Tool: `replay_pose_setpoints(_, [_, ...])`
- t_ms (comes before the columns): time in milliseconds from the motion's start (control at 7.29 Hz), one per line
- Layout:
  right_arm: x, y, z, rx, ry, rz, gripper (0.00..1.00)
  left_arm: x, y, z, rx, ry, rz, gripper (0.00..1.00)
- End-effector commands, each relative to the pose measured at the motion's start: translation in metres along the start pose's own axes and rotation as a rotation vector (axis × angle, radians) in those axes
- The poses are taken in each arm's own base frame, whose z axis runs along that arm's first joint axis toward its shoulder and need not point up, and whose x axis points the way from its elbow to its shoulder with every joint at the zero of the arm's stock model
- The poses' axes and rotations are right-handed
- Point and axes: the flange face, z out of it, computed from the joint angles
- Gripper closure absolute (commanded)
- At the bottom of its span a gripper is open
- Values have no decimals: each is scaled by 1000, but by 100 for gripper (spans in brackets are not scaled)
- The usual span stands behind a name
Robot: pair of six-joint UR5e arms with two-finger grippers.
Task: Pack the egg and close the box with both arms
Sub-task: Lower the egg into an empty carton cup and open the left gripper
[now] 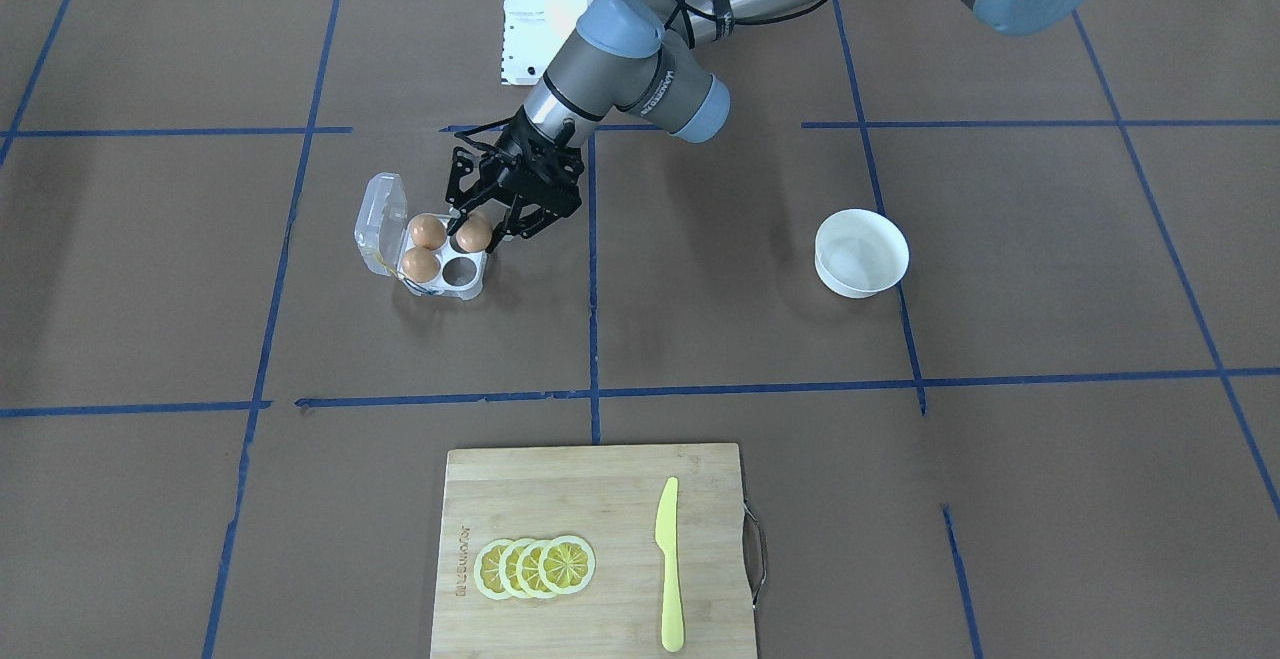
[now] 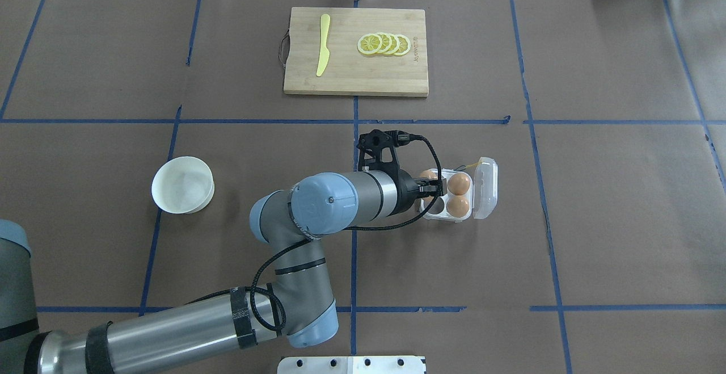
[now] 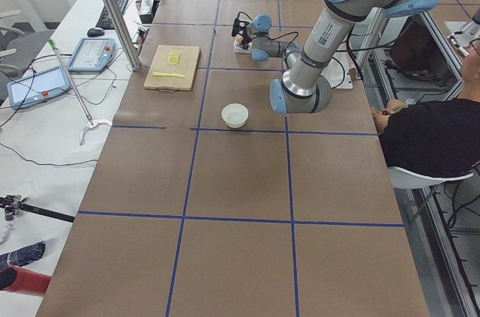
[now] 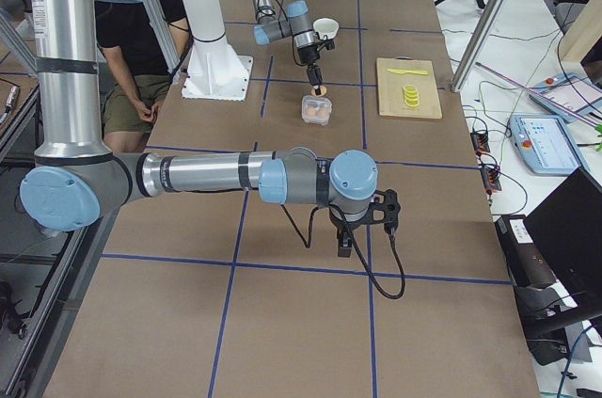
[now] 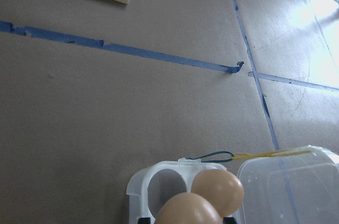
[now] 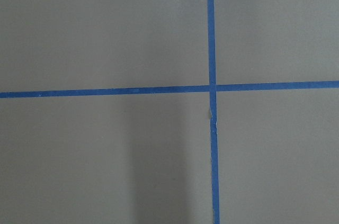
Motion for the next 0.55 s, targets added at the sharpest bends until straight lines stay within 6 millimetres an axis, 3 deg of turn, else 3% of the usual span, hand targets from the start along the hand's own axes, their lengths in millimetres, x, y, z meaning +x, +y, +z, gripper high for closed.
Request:
replay_pose_setpoints(0, [0, 0, 1, -2, -6, 2, 0, 8, 1, 2, 1, 16, -5, 84])
replay_pose_setpoints(137, [0, 0, 1, -2, -6, 2, 0, 10, -1, 1, 4, 20, -14, 10])
replay_pose_setpoints(274, [0, 0, 1, -2, -6, 2, 0, 16, -2, 0, 5, 28, -40, 0])
replay_pose_setpoints(411, [-1, 0, -1, 1, -6, -1, 0, 16, -2, 0, 3, 28, -53, 0])
